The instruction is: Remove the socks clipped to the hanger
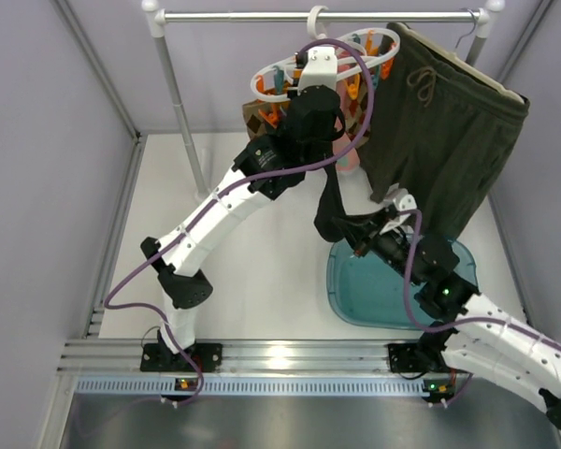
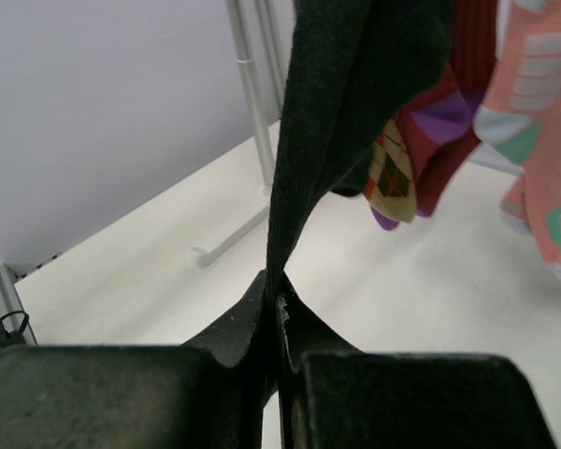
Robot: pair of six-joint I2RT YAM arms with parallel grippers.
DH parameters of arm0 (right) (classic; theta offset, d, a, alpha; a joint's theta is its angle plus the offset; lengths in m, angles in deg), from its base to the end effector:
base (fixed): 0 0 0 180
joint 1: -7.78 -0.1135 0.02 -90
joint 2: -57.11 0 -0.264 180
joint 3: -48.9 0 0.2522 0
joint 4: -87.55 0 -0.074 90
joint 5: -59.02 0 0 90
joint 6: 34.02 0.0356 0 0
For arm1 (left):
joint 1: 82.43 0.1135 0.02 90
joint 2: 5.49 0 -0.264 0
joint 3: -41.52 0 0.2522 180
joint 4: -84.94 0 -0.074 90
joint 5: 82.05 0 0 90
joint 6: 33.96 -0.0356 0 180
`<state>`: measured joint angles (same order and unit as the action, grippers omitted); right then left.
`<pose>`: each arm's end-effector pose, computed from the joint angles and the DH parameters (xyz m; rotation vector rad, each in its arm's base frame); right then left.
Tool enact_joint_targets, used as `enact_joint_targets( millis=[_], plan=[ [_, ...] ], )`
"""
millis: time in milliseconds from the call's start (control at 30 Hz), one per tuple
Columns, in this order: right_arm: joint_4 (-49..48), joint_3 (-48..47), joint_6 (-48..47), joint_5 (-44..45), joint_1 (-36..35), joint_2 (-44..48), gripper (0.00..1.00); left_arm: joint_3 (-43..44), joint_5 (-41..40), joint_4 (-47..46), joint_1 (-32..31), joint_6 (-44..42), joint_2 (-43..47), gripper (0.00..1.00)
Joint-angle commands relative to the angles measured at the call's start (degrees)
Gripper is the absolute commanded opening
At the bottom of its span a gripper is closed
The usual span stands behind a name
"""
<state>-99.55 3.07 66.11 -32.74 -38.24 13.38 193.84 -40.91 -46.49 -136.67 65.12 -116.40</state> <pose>0.1308 0.1371 0.3228 -0.4756 1.3830 0.8284 0.2555 -0.3089 0.5148 0.0214 1.6541 -0.1173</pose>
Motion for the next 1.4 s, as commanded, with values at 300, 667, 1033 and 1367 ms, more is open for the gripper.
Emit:
enact_joint_targets(
  millis=[300,667,1033,1367],
  plan=[
    [23.23,1.49,2.44,12.13,-0.83,15.07,0.00,0.48,2.46,-2.02,0.27,1.12,2.28,0.00],
    [34.65,-4.92,12.36,35.68,-0.04,8.74,0.00,-0.57,3.86,-2.11,0.36,1.90,4.83,0.00],
    [42.31,-15.56,10.79,11.36,19.54,-1.18,0.00,-5.76,11.77,-2.29,0.45,5.42,8.17,0.00],
    [38.18,-16.71,12.20,-4.56,37.32,-9.02,0.00,-5.41,13.09,-2.29,3.26,6.21,8.87,0.17]
  ],
)
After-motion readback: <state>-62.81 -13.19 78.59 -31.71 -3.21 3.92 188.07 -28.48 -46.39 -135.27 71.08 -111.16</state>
